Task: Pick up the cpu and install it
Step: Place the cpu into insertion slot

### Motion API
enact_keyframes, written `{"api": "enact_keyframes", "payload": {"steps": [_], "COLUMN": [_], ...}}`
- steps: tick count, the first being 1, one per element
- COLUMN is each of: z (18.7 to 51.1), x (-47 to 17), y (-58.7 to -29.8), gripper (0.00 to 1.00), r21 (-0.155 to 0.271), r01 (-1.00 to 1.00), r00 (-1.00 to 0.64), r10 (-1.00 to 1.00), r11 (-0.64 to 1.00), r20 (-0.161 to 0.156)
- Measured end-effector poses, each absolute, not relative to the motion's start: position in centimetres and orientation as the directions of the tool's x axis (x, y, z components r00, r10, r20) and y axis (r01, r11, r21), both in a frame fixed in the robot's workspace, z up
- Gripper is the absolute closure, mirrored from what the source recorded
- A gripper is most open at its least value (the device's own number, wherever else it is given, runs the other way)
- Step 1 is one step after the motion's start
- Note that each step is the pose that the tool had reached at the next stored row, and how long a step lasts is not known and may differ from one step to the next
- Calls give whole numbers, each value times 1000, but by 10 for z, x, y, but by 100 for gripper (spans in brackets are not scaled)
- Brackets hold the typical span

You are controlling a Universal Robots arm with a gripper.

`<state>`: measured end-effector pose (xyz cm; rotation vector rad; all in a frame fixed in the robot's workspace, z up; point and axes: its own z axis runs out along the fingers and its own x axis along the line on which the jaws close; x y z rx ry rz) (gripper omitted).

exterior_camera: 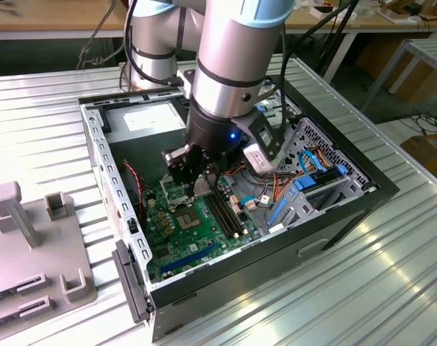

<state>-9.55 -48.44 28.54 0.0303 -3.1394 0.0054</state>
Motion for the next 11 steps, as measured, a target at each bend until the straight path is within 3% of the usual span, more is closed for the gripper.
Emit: {"api": "enact_keyframes", "payload": {"steps": [11], "z": [255], "x": [-106], "y": [-484], "gripper": [53], "r21": [-3], "r01": [4], "r00": [-1000], "r10": [4], "r11": [1000], "r20": [2]}}
